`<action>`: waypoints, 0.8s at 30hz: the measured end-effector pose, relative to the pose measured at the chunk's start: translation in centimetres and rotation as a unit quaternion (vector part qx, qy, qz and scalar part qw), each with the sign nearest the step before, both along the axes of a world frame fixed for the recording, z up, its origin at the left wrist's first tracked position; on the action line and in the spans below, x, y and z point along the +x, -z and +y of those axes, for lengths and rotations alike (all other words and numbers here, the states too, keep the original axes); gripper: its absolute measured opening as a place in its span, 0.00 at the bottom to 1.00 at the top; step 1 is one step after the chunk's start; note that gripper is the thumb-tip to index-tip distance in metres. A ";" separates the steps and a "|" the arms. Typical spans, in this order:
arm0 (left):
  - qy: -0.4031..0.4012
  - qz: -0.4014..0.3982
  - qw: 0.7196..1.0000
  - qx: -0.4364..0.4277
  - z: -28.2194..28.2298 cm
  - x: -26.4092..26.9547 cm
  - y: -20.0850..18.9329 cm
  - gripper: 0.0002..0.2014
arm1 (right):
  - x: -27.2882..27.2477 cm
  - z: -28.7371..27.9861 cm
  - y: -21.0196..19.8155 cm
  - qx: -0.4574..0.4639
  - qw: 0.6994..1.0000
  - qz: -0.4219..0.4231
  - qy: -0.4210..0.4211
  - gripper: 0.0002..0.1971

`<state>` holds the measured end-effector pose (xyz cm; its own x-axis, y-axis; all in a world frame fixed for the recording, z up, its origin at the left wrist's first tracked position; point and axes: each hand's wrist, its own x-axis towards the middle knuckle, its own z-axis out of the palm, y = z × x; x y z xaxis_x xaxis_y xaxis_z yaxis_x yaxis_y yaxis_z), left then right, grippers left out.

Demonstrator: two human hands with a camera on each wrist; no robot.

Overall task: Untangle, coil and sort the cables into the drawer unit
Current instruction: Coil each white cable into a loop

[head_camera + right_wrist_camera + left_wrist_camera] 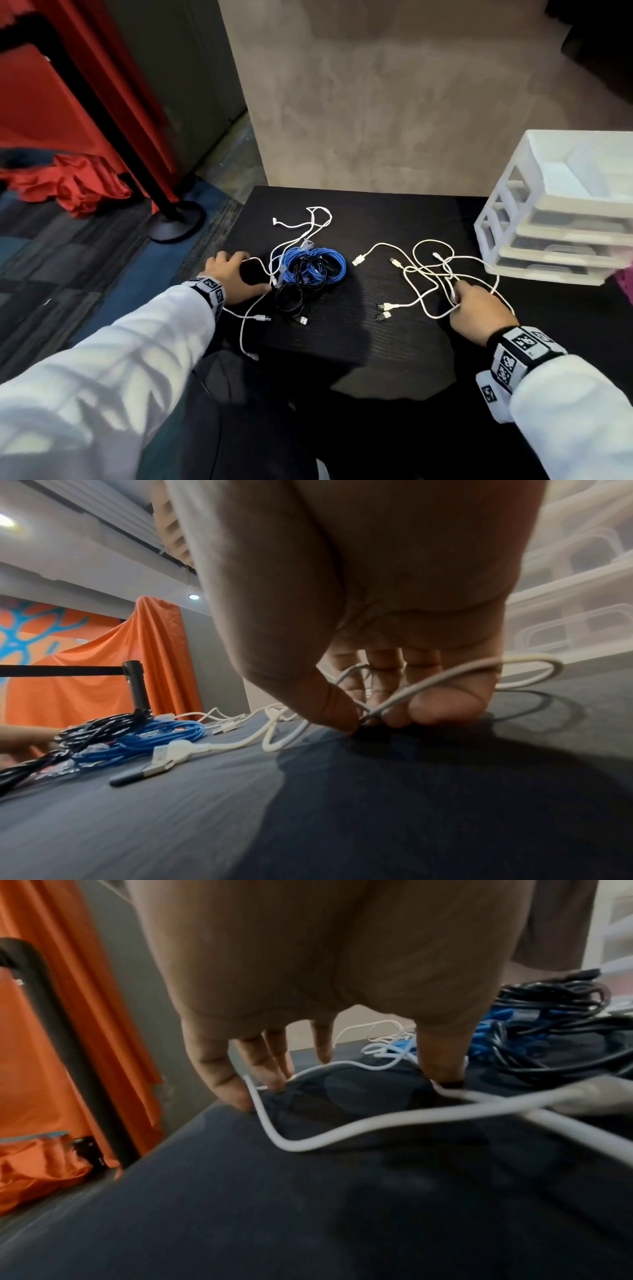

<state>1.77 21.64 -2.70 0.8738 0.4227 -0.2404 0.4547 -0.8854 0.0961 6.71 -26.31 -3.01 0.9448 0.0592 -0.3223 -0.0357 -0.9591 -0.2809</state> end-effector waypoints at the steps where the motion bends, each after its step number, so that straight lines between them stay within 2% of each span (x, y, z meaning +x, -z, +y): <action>1: 0.017 0.010 1.000 -0.002 -0.5 0.0 0.0 0.49 | -0.1 0.1 0.0 0.000 1.000 0.000 0.001 0.07; 5: 0.038 0.020 0.999 0.008 -0.8 0.9 -0.2 0.32 | -0.3 0.4 -0.2 0.001 1.000 0.000 0.003 0.07; 8: 0.046 0.025 0.998 -0.016 -0.4 1.6 -0.4 0.19 | -0.6 0.3 -0.3 0.004 1.000 0.001 0.005 0.08; 11: 0.056 0.035 0.998 0.013 -0.2 2.0 -0.7 0.06 | -0.7 0.1 -0.3 0.008 1.000 0.000 0.004 0.07; 14: 0.044 0.028 0.998 0.025 0.1 2.8 -2.5 0.09 | -0.8 0.1 -0.3 0.009 1.000 -0.007 0.000 0.06; 18: 0.024 -0.030 0.999 0.002 0.4 3.8 -4.7 0.13 | -0.8 0.2 -0.4 0.013 1.000 -0.001 0.002 0.06; 21: 0.018 -0.014 1.000 -0.014 -0.7 4.0 -3.7 0.17 | -0.9 0.3 -0.1 0.011 1.000 0.001 -0.008 0.06; 24: 0.006 0.012 1.000 -0.025 -1.8 3.4 -1.3 0.16 | -1.0 0.5 -0.1 0.013 1.000 0.006 -0.015 0.07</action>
<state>5.12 19.85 -1.44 0.8726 0.3990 -0.2817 0.4466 -0.8853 0.1294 5.72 -25.85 -2.94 0.9389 0.0957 -0.3308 -0.0109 -0.9519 -0.3063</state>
